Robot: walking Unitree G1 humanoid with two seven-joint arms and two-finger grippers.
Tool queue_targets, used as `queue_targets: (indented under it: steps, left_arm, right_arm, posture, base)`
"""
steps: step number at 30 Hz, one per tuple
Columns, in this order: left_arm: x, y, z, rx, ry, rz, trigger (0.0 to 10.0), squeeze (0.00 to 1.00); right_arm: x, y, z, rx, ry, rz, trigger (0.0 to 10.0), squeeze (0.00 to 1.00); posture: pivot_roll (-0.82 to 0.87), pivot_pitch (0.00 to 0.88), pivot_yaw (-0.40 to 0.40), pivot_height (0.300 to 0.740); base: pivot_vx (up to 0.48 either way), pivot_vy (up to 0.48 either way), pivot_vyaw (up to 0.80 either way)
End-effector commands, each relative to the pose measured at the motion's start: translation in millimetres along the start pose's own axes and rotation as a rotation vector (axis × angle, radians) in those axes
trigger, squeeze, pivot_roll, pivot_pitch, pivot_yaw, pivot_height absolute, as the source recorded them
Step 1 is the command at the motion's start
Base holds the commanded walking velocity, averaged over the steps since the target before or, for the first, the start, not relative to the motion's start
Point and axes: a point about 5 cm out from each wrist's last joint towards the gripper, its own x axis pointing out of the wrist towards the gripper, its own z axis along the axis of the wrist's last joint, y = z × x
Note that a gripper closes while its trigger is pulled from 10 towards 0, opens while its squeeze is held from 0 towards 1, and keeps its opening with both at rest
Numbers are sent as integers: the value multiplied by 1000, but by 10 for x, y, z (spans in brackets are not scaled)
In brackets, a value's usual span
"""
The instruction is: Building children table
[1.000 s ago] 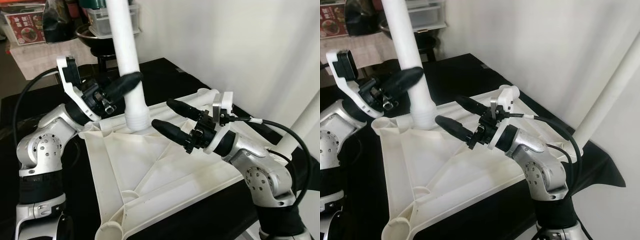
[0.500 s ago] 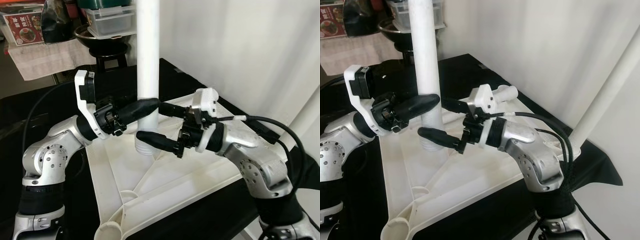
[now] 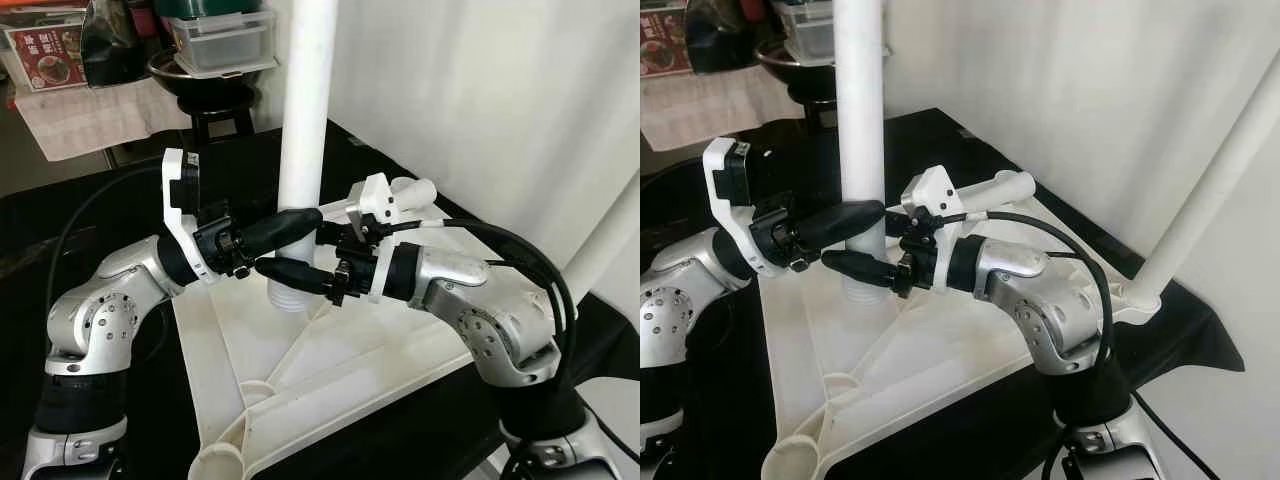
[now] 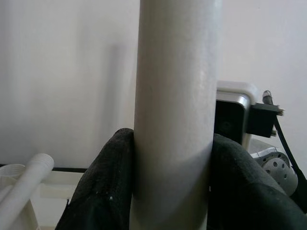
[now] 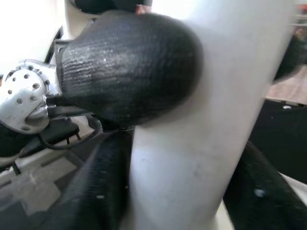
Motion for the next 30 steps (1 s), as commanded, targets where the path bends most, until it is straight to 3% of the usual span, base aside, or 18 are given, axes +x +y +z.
queue_targets:
  steps: [1, 9, 12, 13, 18, 23, 28, 29, 30]
  left_arm:
    - [111, -149, -7, -2, -1, -134, 10000, 0]
    - [109, -146, -25, 18, 5, -127, 10000, 0]
    - [107, -67, -16, 11, 1, -58, 10000, 0]
    - [109, 0, 4, 1, -15, -3, 10000, 1000]
    - [111, 82, 123, -11, -62, 44, 10000, 1000]
    - [160, 176, 315, -6, -79, 79, 10000, 1000]
    - [169, 158, 315, 17, -28, 42, 10000, 1000]
    - [172, 155, 316, 17, -23, 40, 10000, 827]
    - [172, 155, 316, 17, -23, 40, 10000, 827]
  right_arm:
    - [-80, -203, -56, 30, 40, -179, 0, 0]
    - [-71, -274, -94, 32, 62, -253, 0, 0]
    - [-73, -307, -87, 3, 62, -286, 0, 0]
    - [-79, -327, -94, -21, 73, -305, 0, 0]
    - [-98, -348, -169, -134, 136, -335, 0, 0]
    - [-70, -264, -279, -281, 218, -267, 0, 0]
    - [-52, -237, -321, -306, 245, -240, 0, 0]
    - [-42, -235, -318, -314, 241, -238, 0, 0]
    - [-42, -235, -318, -314, 241, -238, 0, 0]
  posture:
    - [-266, 21, -29, 740]
    - [-261, 14, -34, 740]
    - [-261, 16, -33, 740]
    - [-261, 16, -33, 740]
    - [-259, 6, -29, 740]
    - [-251, 0, -19, 740]
    - [-246, 0, -13, 740]
    - [-247, 0, -11, 740]
    - [-247, 0, -11, 740]
  base:
    - [0, 0, 0]
    - [0, 0, 0]
    - [0, 0, 0]
    - [0, 0, 0]
    - [0, 0, 0]
    - [0, 0, 0]
    - [0, 0, 0]
    - [0, 0, 0]
    - [0, 0, 0]
